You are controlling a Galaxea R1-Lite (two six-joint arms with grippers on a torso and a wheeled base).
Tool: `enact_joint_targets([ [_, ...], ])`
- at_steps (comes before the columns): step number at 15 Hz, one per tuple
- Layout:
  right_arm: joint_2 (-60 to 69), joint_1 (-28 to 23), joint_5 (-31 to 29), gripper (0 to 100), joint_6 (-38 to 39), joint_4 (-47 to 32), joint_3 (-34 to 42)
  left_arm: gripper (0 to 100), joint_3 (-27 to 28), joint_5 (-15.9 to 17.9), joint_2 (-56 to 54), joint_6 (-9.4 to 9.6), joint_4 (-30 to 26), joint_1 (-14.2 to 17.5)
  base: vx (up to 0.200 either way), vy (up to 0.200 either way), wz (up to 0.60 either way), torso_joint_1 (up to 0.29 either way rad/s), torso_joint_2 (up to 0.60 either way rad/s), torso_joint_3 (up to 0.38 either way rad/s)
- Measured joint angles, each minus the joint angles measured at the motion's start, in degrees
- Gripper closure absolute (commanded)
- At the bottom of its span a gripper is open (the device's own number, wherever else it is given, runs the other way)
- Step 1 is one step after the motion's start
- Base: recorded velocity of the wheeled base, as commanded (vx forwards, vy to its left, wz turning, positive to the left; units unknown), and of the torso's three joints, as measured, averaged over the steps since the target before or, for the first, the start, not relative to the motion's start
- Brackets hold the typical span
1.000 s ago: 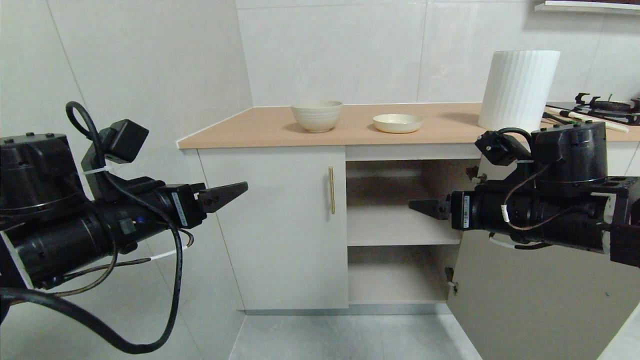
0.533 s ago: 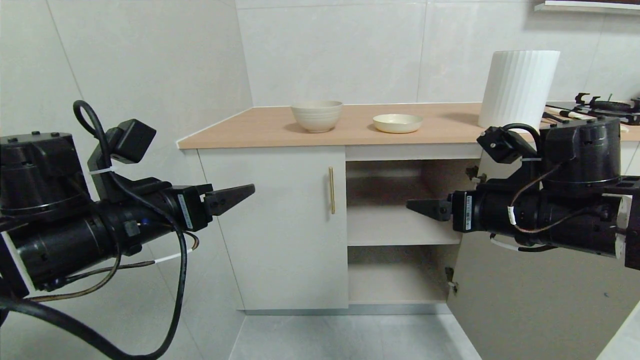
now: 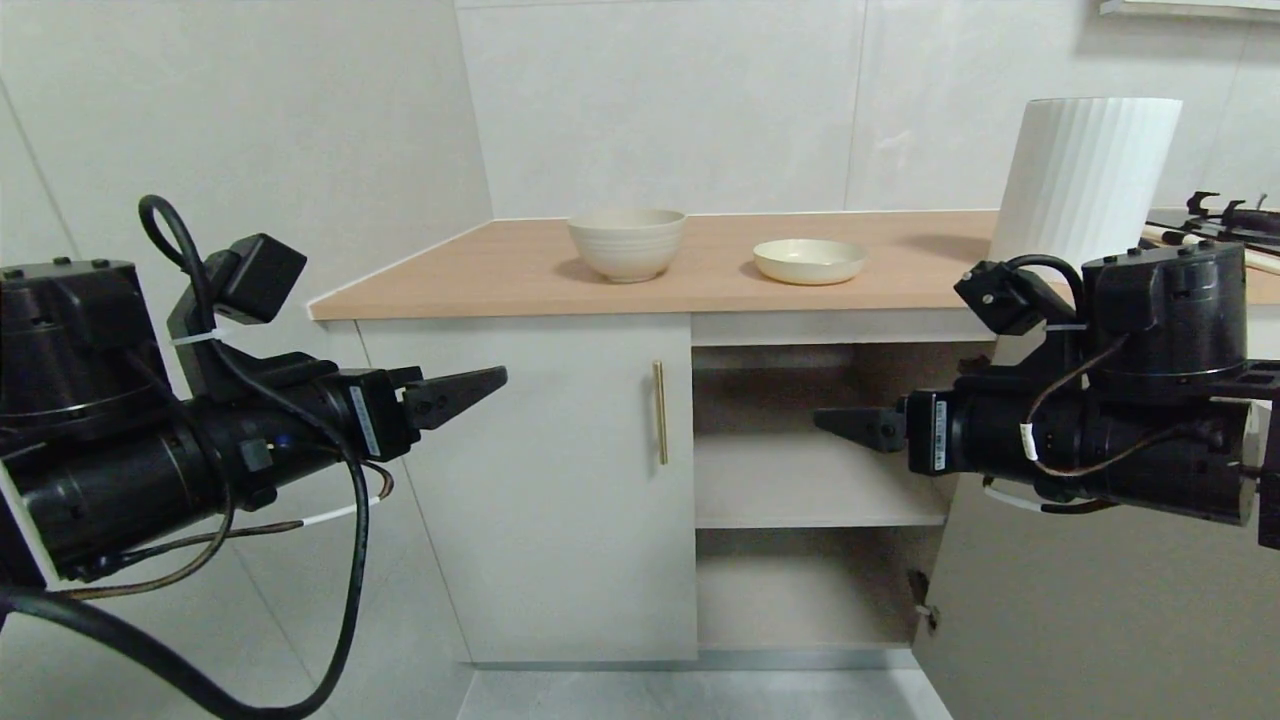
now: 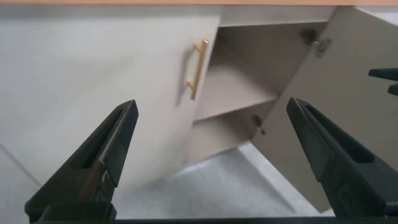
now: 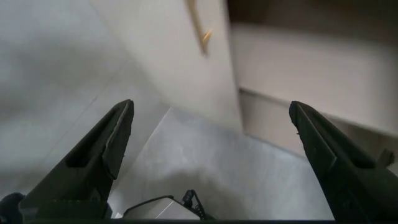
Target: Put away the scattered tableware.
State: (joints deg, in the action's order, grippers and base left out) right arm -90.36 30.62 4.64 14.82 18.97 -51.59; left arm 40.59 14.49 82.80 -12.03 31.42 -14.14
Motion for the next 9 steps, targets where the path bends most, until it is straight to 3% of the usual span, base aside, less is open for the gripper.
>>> enact_joint_targets([
  [5,0.3,0.7,0.2,0,0.0,-0.1,0.2,0,0.0,-0.1,0.0,0.00,0.0,0.0,0.200,0.000,0.00,0.005,0.00,0.002],
  [9,1.5,1.0,1.6,0,-0.2,-0.1,1.2,0,-0.1,-0.2,-0.1,-0.04,0.0,0.0,0.000,0.000,0.00,0.000,0.00,0.000],
])
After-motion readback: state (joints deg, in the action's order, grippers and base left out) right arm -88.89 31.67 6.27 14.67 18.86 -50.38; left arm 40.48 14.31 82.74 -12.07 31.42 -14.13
